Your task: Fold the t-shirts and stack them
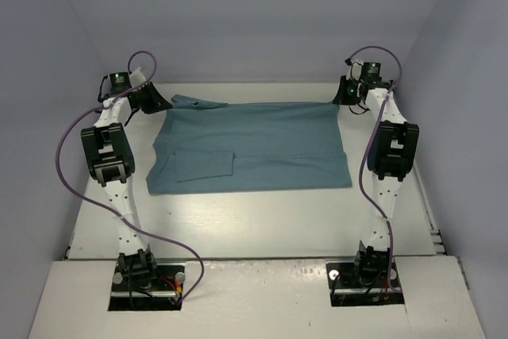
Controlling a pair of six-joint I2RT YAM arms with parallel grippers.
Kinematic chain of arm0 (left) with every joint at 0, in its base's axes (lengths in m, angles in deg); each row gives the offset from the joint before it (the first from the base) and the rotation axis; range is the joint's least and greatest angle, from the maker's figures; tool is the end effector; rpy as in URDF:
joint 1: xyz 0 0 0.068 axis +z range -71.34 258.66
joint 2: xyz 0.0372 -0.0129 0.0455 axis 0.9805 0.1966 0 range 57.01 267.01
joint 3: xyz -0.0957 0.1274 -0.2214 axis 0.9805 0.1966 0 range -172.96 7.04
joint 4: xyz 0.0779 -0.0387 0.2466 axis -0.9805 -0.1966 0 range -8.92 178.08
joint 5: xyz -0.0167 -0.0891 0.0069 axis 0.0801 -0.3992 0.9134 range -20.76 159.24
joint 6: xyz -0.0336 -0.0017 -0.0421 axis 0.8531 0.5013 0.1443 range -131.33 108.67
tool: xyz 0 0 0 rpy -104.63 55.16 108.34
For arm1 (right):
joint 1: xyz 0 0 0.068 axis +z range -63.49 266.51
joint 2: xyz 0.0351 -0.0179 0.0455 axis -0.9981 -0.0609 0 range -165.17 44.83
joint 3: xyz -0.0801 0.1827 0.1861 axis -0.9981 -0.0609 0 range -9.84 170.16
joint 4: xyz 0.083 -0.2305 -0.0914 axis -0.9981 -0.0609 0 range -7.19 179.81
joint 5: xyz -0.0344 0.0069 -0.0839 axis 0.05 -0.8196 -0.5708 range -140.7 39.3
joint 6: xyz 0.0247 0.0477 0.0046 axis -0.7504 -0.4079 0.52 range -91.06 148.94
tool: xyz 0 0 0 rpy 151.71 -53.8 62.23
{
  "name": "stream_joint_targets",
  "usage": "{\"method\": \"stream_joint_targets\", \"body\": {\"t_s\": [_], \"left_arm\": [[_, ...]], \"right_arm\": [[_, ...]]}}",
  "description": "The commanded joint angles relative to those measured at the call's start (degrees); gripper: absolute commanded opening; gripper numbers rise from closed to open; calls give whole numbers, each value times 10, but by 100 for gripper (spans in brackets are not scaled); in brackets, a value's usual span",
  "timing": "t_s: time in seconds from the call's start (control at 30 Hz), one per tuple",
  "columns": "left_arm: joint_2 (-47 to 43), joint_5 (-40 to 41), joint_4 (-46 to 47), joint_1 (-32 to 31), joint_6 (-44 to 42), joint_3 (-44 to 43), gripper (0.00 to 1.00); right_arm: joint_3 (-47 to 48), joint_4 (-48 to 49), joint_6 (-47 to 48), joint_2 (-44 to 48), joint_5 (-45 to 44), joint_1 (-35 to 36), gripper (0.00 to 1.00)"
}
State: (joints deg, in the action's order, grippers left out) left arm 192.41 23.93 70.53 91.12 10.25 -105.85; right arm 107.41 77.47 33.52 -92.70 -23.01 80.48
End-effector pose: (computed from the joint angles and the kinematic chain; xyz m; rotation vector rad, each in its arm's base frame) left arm 0.5260 0.0903 0.1968 -0.2303 2.1842 -0.9770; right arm 0.5529 -0.0417 0.2062 -0.2536 2.0781 0.4043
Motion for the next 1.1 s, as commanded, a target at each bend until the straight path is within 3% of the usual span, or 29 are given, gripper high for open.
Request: {"method": "stream_joint_targets", "body": {"t_s": [0.0, 0.27, 0.77, 1.07], "left_arm": [[-80, -33, 57, 9, -6, -14, 0], [-107, -45, 59, 10, -13, 11, 0], [-197, 5, 37, 13, -45, 149, 0], [-231, 20, 16, 13, -85, 208, 0]], "right_arm": [[-3, 18, 4, 83, 12, -8, 0], [-34, 18, 1, 116, 23, -8, 0], [-190, 23, 5, 203, 8, -8, 0], [-237, 25, -4, 238, -8, -10, 0]]}}
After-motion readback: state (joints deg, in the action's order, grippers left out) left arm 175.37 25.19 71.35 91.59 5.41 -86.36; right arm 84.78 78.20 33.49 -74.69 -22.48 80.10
